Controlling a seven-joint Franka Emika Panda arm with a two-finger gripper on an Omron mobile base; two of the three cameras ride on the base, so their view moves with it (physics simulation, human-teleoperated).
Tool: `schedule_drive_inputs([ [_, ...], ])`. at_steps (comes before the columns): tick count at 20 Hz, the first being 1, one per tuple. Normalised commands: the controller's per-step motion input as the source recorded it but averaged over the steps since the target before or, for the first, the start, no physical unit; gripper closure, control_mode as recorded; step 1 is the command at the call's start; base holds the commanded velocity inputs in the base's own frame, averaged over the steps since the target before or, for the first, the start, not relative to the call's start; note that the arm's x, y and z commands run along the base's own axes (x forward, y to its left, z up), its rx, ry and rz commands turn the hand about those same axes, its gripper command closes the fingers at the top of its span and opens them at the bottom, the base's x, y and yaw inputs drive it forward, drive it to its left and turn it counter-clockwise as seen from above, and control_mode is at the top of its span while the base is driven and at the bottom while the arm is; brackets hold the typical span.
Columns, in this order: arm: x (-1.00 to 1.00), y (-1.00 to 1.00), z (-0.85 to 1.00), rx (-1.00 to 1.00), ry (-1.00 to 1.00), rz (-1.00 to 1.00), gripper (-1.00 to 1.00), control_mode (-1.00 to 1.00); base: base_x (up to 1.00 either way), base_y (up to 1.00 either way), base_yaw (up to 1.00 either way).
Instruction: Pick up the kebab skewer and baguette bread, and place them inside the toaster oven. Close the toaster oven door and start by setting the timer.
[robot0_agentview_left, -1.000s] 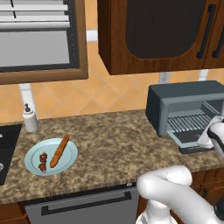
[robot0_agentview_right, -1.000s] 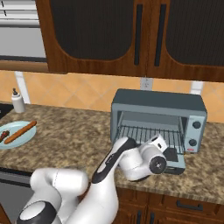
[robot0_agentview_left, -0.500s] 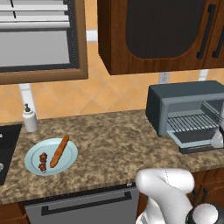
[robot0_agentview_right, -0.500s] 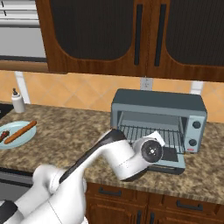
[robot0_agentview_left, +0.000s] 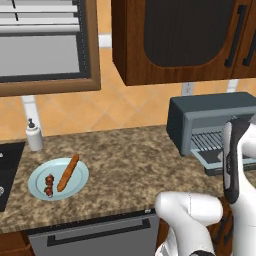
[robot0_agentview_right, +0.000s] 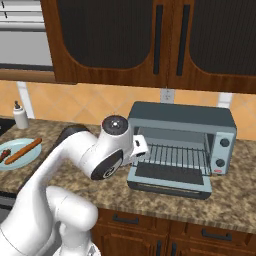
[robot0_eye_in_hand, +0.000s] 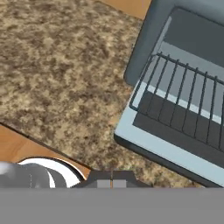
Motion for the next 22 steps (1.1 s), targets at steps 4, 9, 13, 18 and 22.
schedule_drive_inputs([
  [4, -0.20, 1.00, 0.11, 0.03, 0.25, -0.30, 1.00, -1.00, 0.00, 0.00, 0.00],
  [9, -0.23, 1.00, 0.00, 0.03, 0.14, -0.29, 1.00, -1.00, 0.00, 0.00, 0.00],
  [13, -0.23, 1.00, 0.00, 0.01, 0.00, -0.15, -1.00, -1.00, 0.00, 0.00, 0.00],
  [18, -0.03, 1.00, 0.01, 0.05, 0.00, -0.03, -1.00, -1.00, 0.00, 0.00, 0.00],
  [22, 0.21, 1.00, 0.03, 0.14, 0.06, -0.04, -1.00, -1.00, 0.00, 0.00, 0.00],
])
